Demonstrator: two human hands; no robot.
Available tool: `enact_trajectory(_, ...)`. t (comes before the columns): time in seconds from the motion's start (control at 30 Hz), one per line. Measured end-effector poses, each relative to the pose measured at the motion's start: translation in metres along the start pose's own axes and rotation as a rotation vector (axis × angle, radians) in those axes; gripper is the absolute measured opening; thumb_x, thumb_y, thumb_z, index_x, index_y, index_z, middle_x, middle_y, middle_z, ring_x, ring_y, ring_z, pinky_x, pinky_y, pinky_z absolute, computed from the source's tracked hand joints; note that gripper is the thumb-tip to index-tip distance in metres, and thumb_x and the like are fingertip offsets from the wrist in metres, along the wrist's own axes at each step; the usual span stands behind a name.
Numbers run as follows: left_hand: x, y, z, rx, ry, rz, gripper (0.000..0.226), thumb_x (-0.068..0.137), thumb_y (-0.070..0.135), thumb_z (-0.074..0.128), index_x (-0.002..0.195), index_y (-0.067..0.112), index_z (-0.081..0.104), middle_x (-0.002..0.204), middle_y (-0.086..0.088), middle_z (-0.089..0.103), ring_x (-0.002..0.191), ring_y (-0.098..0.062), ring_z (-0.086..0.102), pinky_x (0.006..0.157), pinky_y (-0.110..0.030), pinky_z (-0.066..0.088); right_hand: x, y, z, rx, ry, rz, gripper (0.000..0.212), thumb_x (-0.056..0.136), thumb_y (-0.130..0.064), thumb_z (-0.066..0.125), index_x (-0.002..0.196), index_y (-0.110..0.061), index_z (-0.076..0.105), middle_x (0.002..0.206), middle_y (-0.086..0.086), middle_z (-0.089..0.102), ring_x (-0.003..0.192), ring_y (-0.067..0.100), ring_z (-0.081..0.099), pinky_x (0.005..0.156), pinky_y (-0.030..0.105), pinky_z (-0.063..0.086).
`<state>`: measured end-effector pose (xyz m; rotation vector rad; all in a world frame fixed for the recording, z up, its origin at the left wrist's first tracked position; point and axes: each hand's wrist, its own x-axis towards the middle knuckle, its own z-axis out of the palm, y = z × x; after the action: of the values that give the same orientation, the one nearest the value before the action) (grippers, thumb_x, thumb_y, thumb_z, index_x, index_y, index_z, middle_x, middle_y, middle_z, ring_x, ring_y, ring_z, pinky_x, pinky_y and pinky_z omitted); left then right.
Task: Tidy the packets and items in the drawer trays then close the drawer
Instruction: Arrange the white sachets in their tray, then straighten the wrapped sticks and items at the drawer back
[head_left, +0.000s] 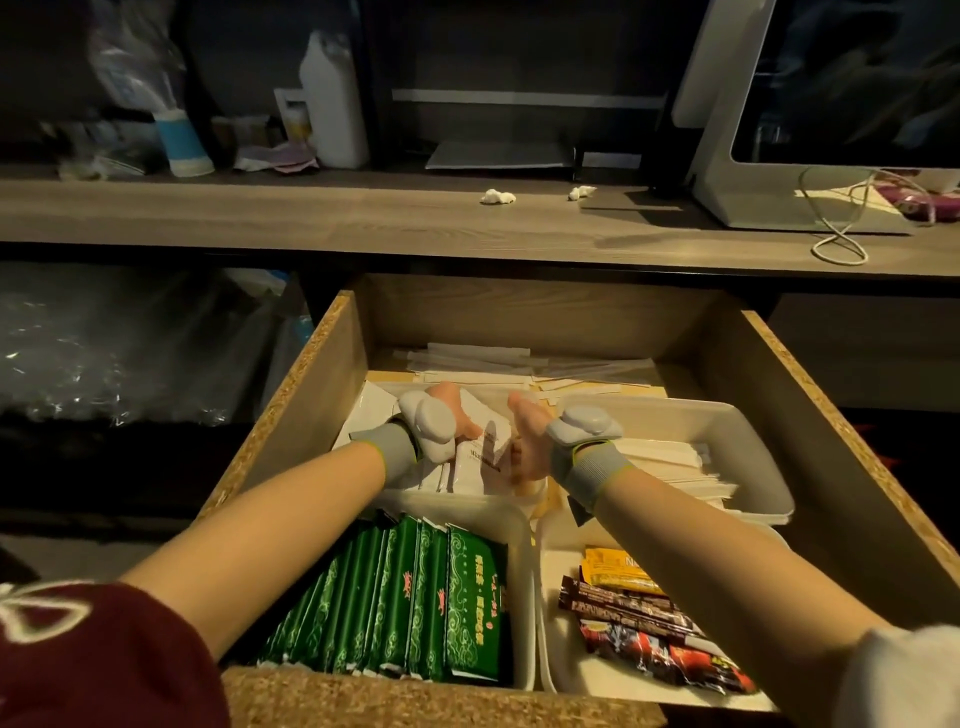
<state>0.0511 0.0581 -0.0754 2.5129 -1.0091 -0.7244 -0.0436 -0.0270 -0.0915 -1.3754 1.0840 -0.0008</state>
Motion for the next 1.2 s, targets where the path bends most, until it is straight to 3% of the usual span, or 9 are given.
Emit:
enact_trajectory(0.07, 0.004, -0.004, -0.004, -0.029, -0.012, -0.015, 0.013, 0.083, 0.021, 0.067, 0.077, 0.011, 0.062, 0.079, -0.008, 0.067, 0.081, -0.026, 0.064, 0.064, -0.027, 0.049, -0.002, 0.003, 0.001, 0.151, -0.103, 0.134, 0.049, 0.091, -0.047, 0.031, 0.123, -0.013, 0.046, 0.135, 0.014, 0.052, 0.126, 0.031, 0.048, 0.111, 0.04, 0.036)
enact_trajectory(0.2, 0.007, -0.006, -0.009, -0.017, -0.018, -0.031, 0.034, 0.081, 0.021, 0.07, 0.055, 0.016, 0.049, 0.055, 0.003, 0.054, 0.053, -0.013, 0.053, 0.047, -0.017, 0.038, -0.007, -0.001, -0.001, 0.202, -0.198, 0.158, 0.074, 0.094, -0.055, 0.021, 0.144, -0.001, 0.027, 0.145, 0.016, 0.042, 0.134, 0.031, 0.039, 0.116, 0.039, 0.026)
enact_trajectory(0.33, 0.007, 0.0, -0.011, 0.118, -0.037, -0.012, 0.025, 0.085, 0.029, 0.064, 0.087, 0.005, 0.069, 0.077, -0.004, 0.058, 0.074, -0.017, 0.055, 0.061, -0.021, 0.041, -0.017, -0.013, -0.009, 0.174, -0.187, 0.093, 0.074, 0.097, -0.052, 0.02, 0.148, 0.001, 0.011, 0.157, 0.015, 0.016, 0.145, 0.031, 0.018, 0.121, 0.04, 0.014)
enact_trajectory(0.43, 0.009, 0.003, -0.018, 0.162, -0.02, -0.032, 0.038, 0.088, 0.033, 0.059, 0.102, -0.001, 0.067, 0.084, -0.008, 0.056, 0.08, -0.02, 0.053, 0.072, -0.028, 0.042, -0.027, -0.024, -0.021, 0.178, -0.283, 0.042, 0.061, 0.1, -0.039, 0.029, 0.147, 0.0, 0.019, 0.154, 0.018, 0.024, 0.143, 0.031, 0.025, 0.117, 0.039, 0.02)
enact_trajectory(0.57, 0.016, 0.012, -0.04, 0.152, 0.028, -0.039, 0.038, 0.093, 0.028, 0.052, 0.061, 0.009, 0.047, 0.062, -0.004, 0.049, 0.065, -0.021, 0.051, 0.056, -0.025, 0.038, -0.027, -0.047, -0.056, 0.069, -0.289, -0.085, 0.026, 0.099, -0.018, 0.038, 0.117, -0.005, 0.052, 0.099, 0.011, 0.062, 0.101, 0.024, 0.058, 0.097, 0.036, 0.039)
enact_trajectory(0.7, 0.032, 0.017, -0.068, 0.05, 0.048, 0.014, 0.031, 0.095, 0.018, 0.048, 0.066, 0.008, 0.052, 0.06, -0.005, 0.055, 0.047, -0.016, 0.049, 0.048, -0.022, 0.04, -0.011, -0.066, -0.093, 0.061, -0.171, -0.142, 0.014, 0.097, -0.015, 0.043, 0.093, -0.012, 0.056, 0.088, 0.006, 0.062, 0.077, 0.015, 0.059, 0.097, 0.035, 0.04)
enact_trajectory(0.87, 0.064, 0.028, -0.083, 0.051, 0.081, 0.126, 0.008, 0.09, 0.011, 0.053, 0.092, 0.008, 0.06, 0.078, -0.01, 0.061, 0.072, -0.023, 0.056, 0.058, -0.025, 0.045, 0.026, -0.079, -0.128, -0.045, 0.0, -0.161, 0.025, 0.094, -0.018, 0.052, 0.116, -0.007, 0.057, 0.103, 0.008, 0.067, 0.079, 0.016, 0.063, 0.08, 0.033, 0.048)
enact_trajectory(1.03, 0.102, 0.033, -0.072, 0.222, -0.053, 0.143, 0.051, 0.087, 0.022, 0.064, 0.133, 0.006, 0.048, 0.135, -0.011, 0.054, 0.123, -0.027, 0.053, 0.103, -0.035, 0.043, 0.075, -0.068, -0.15, -0.438, 0.109, -0.234, 0.03, 0.09, -0.019, 0.059, 0.12, -0.012, 0.06, 0.113, 0.004, 0.065, 0.095, 0.015, 0.059, 0.08, 0.028, 0.047)
enact_trajectory(1.2, 0.134, 0.024, -0.038, 0.367, -0.218, 0.107, 0.089, 0.082, 0.035, 0.068, 0.15, 0.01, 0.016, 0.155, -0.01, 0.027, 0.141, -0.027, 0.032, 0.114, -0.037, 0.031, 0.103, -0.048, -0.151, -0.676, 0.068, -0.262, 0.052, 0.084, -0.014, 0.067, 0.132, -0.007, 0.05, 0.137, 0.013, 0.053, 0.125, 0.028, 0.05, 0.103, 0.031, 0.039)
